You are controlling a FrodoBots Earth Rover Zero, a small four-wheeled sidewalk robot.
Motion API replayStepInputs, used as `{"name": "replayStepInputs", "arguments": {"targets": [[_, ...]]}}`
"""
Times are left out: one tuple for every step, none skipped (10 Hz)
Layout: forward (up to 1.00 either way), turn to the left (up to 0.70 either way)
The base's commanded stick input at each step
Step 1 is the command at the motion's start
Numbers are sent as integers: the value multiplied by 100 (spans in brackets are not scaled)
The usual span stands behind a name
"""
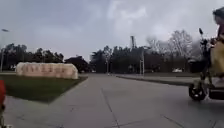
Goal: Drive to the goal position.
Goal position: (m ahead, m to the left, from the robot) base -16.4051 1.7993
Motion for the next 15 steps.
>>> {"name": "replayStepInputs", "arguments": {"targets": [[85,0],[85,0],[74,0],[21,0],[0,0],[0,0],[0,0],[0,0],[-42,0],[-85,0],[-85,0],[-85,0],[-85,0],[-85,0],[-85,0]]}}
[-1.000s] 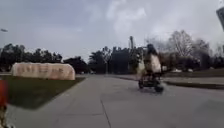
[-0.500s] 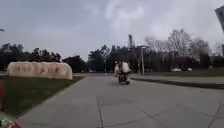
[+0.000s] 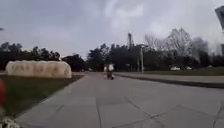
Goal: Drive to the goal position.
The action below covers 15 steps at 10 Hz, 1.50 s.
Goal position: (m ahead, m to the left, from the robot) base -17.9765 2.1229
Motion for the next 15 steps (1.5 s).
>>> {"name": "replayStepInputs", "arguments": {"targets": [[-85,0],[-85,0],[-85,0],[-85,12],[-85,32],[-85,34],[-85,34],[-85,34],[-85,34],[-85,34],[-85,34],[-85,34],[-85,34],[-85,34],[-85,34]]}}
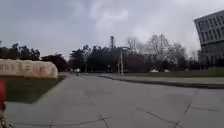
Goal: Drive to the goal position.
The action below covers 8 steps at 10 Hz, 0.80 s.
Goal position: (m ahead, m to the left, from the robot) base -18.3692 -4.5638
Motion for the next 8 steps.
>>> {"name": "replayStepInputs", "arguments": {"targets": [[-85,34],[-85,34],[-85,34],[-85,34],[-85,34],[-85,34],[-85,34],[-85,34]]}}
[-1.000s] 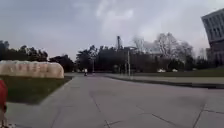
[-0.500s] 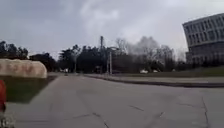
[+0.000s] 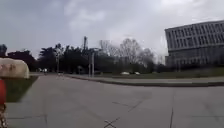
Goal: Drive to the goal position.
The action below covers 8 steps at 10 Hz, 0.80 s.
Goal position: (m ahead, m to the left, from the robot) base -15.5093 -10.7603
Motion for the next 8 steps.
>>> {"name": "replayStepInputs", "arguments": {"targets": [[-85,34],[-85,34],[-85,34],[-85,34],[-85,34],[-85,34],[-85,34],[-85,34]]}}
